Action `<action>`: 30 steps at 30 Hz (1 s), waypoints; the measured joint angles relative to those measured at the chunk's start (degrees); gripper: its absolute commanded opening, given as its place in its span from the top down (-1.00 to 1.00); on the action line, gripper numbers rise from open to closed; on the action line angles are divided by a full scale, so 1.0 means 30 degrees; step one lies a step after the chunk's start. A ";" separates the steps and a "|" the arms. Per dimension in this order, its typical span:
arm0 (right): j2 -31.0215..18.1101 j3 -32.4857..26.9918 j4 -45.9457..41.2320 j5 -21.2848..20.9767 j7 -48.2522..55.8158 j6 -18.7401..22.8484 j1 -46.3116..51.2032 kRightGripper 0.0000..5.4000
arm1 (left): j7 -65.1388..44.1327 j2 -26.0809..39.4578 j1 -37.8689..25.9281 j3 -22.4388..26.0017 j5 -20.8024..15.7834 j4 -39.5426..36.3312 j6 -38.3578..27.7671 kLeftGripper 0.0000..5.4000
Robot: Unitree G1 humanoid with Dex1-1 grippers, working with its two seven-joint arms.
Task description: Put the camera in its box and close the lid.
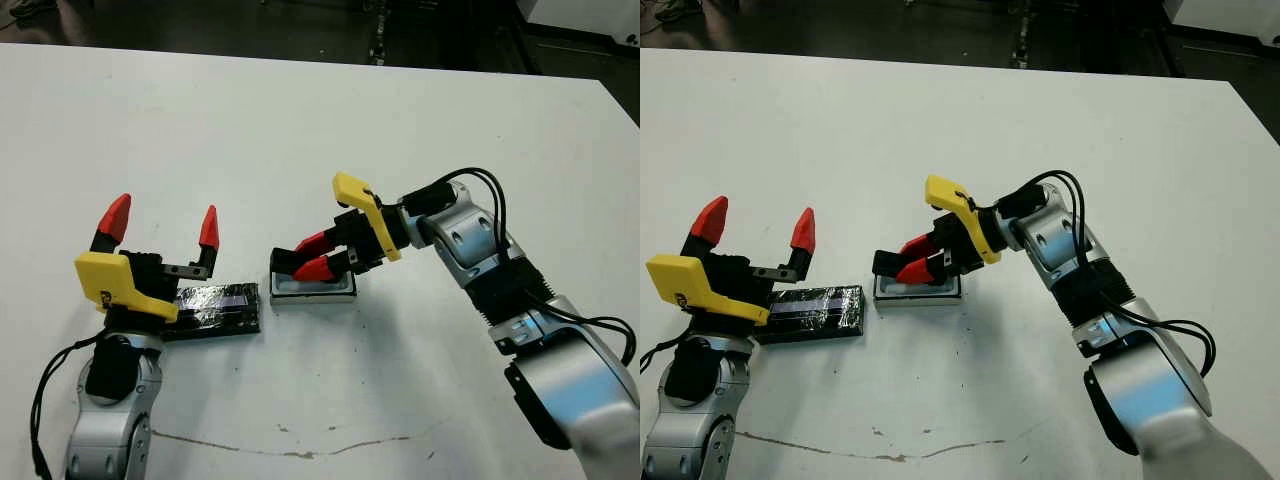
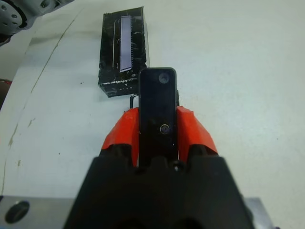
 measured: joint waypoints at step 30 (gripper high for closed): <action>-0.0585 0.0561 -0.0694 -0.0747 0.0007 -0.0219 0.0493 0.39 | 0.0004 -0.0008 0.0017 -0.0030 0.0036 -0.0008 0.0003 -1.00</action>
